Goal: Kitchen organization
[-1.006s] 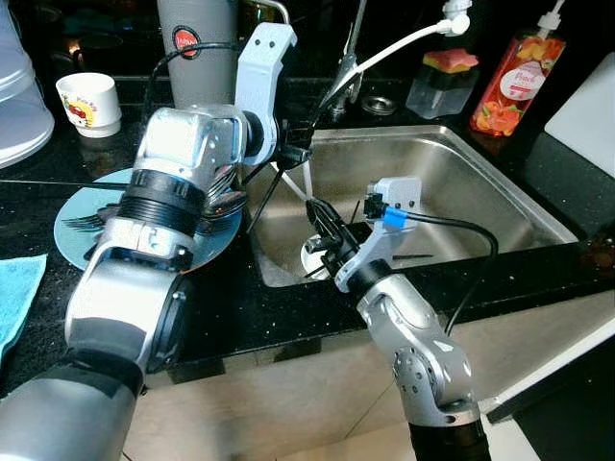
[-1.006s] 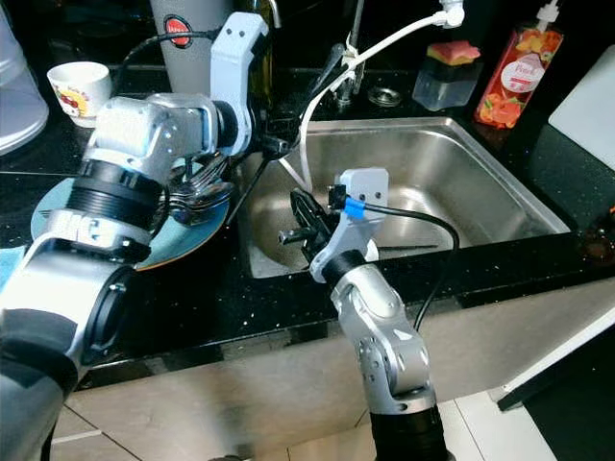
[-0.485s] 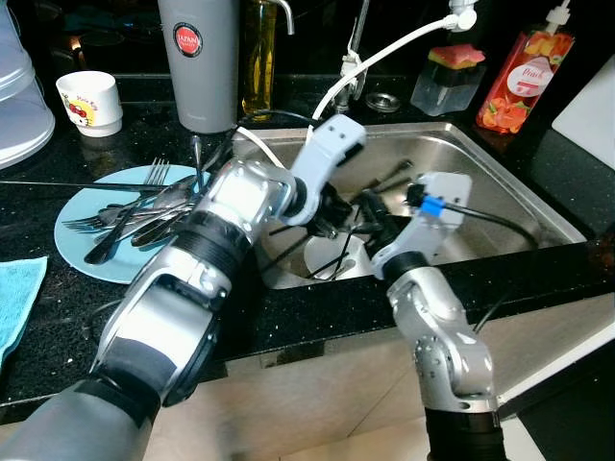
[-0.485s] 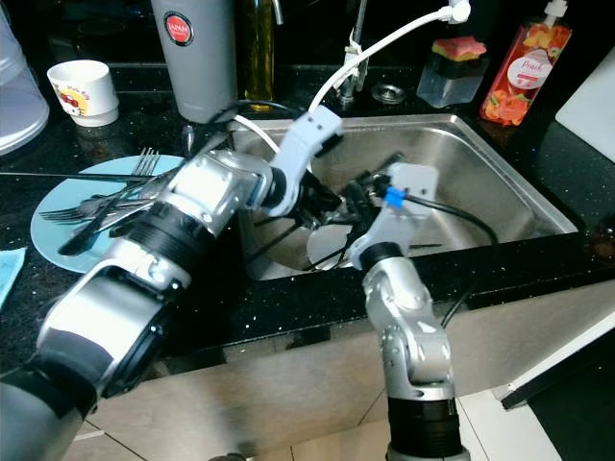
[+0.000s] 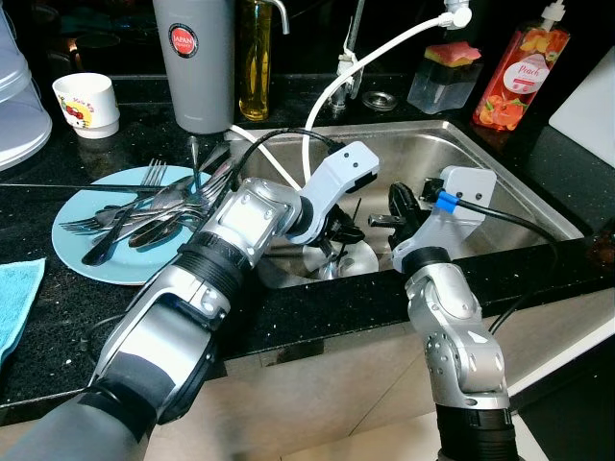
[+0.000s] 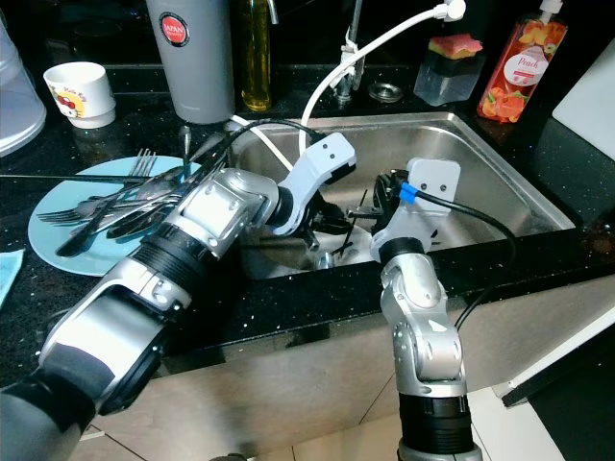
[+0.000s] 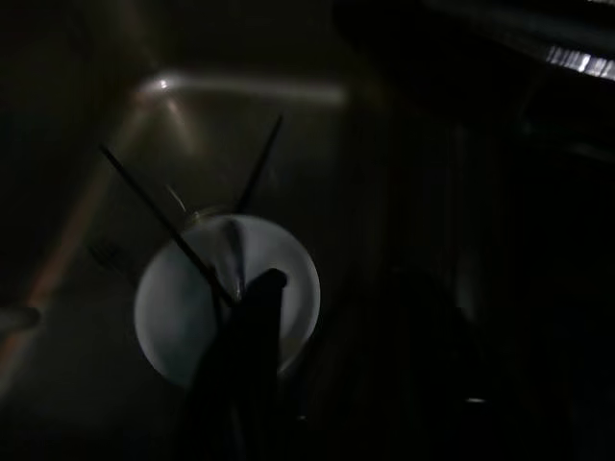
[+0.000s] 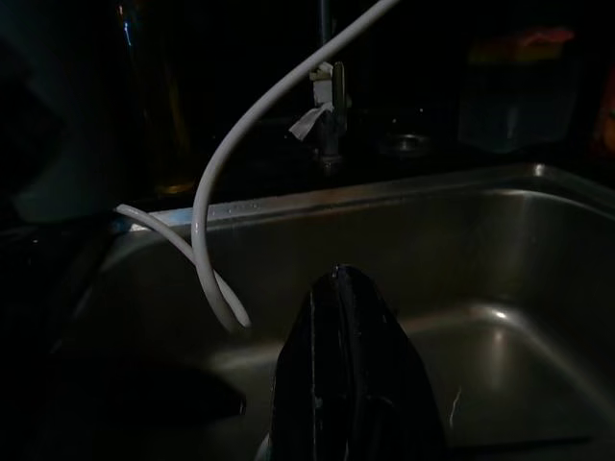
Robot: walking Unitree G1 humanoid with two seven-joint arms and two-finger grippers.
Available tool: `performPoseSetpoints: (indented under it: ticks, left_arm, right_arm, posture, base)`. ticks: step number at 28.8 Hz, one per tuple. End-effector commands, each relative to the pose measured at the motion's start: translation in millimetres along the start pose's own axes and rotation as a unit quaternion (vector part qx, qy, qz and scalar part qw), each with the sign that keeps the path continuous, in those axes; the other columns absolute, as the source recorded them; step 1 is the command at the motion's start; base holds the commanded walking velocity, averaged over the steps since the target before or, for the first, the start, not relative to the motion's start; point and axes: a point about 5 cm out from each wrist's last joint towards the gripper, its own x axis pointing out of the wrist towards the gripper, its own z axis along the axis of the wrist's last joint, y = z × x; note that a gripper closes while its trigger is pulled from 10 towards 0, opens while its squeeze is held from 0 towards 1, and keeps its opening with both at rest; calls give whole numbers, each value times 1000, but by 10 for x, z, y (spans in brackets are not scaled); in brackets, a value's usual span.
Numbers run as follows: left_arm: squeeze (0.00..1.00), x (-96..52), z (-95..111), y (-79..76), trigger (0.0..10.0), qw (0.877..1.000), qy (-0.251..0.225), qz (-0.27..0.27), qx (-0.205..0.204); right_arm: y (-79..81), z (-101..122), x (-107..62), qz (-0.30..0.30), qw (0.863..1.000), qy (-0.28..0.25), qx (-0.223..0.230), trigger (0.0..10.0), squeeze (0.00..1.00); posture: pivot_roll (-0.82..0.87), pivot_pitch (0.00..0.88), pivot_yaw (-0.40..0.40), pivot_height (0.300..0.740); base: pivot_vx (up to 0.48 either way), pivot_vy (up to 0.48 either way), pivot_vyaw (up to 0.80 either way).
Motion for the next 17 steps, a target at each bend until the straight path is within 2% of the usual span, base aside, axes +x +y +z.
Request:
performPoseSetpoints:
  ticks: [1, 4, 10, 14, 17]
  left_arm:
    - [0, -24, 101, -1, 10000, 1000, -28, 2, 7]
    - [0, -100, 179, 42, 10000, 999, -48, 10, 6]
    - [0, -379, 277, 168, 10000, 995, -80, 54, -3]
    - [0, -695, 248, 241, 10000, 993, -61, 97, 42]
    - [0, -779, 246, 241, 10000, 992, -62, 99, 46]
  right_arm:
    - [-13, 40, 25, -2, 1000, -13, -3, 10000, 0]
    - [-10, 52, 34, -3, 1000, -16, -3, 10000, 0]
    - [4, 63, 36, 3, 1000, -22, -2, 10000, 0]
    - [30, 78, 39, 14, 1000, -25, -8, 10000, 0]
    - [28, 78, 39, 18, 999, -24, -12, 10000, 0]
  posture:
    - [267, 40, -38, 740]
    - [267, 40, -38, 740]
    - [252, 22, -43, 740]
    - [251, 17, -46, 740]
    - [252, 16, -46, 740]
  base:
    - [0, 0, 0]
    - [0, 0, 0]
    - [0, 0, 0]
    - [0, 0, 0]
    - [0, 0, 0]
